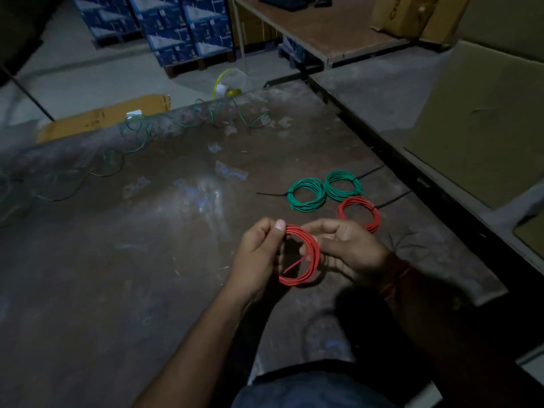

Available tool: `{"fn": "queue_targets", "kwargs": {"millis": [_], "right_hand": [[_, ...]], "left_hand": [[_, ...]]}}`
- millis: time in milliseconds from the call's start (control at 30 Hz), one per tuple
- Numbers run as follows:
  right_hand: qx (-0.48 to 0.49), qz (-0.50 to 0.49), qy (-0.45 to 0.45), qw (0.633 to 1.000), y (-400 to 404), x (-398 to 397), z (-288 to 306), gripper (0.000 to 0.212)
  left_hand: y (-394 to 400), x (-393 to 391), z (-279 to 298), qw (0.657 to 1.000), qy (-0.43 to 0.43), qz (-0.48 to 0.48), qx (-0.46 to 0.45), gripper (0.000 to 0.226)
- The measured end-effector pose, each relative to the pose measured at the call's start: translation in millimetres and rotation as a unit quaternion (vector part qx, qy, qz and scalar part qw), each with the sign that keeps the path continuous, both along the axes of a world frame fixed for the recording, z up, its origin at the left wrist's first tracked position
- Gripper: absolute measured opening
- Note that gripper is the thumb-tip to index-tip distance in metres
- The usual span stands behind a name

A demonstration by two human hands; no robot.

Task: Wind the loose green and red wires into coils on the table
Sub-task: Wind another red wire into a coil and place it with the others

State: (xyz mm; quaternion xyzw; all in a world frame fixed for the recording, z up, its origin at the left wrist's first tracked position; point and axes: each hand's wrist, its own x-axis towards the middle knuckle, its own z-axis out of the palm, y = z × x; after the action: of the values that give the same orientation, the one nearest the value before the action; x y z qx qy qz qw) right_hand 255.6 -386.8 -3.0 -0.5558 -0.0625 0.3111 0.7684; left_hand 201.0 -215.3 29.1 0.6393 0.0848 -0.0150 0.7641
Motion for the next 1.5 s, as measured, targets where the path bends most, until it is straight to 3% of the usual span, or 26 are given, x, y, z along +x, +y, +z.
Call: {"fn": "queue_targets", "kwargs": {"millis": [167,267,367,433,600,700,800,933,1167,1333,1500], "right_hand": [[0.099,0.093,0.059,0.989,-20,3,-22,0.054],[0.054,0.032,-0.001,0.998,-12,-5,-29,0.037],[-0.105,-0.007,-0.165,0.981,-11,-4,-35,0.029],[-0.135,0.007,-0.199,0.971,-20,-2,-32,0.031],[-0.078,0.023,-0.131,0.988,-41,3,-32,0.035],[-0.094,0.008,-0.124,0.988,-38,2,-35,0.032],[-0.167,0.014,-0.147,0.975,-32,-2,-44,0.043],[-0.168,-0.042,-0.124,0.977,-27,-2,-54,0.014],[-0.129,0.017,-0.069,0.989,-46,-4,-59,0.03],[-0.12,0.023,-0.105,0.987,-61,-9,-57,0.039],[-0.142,0.028,-0.143,0.979,-69,-18,-51,0.044]], "left_hand": [[-19,7,-19,0.993,-0.011,0.067,0.094,0.03],[-31,7,-23,0.978,-0.018,0.088,0.186,0.035],[-42,10,-25,0.986,0.004,0.086,0.145,0.028],[-42,12,-21,0.987,-0.002,0.077,0.141,0.029],[-48,15,-19,0.994,0.027,0.104,0.033,0.023],[-58,14,-16,0.994,0.028,0.105,0.023,0.025],[-59,15,-15,0.995,0.013,0.09,0.033,0.023],[-60,15,-19,0.996,0.021,0.081,0.008,0.028],[-67,15,-29,0.995,0.035,0.086,-0.02,0.031],[-70,18,-43,0.993,0.043,0.068,-0.092,0.036],[-72,22,-43,0.993,0.055,0.054,-0.089,0.033]]}}
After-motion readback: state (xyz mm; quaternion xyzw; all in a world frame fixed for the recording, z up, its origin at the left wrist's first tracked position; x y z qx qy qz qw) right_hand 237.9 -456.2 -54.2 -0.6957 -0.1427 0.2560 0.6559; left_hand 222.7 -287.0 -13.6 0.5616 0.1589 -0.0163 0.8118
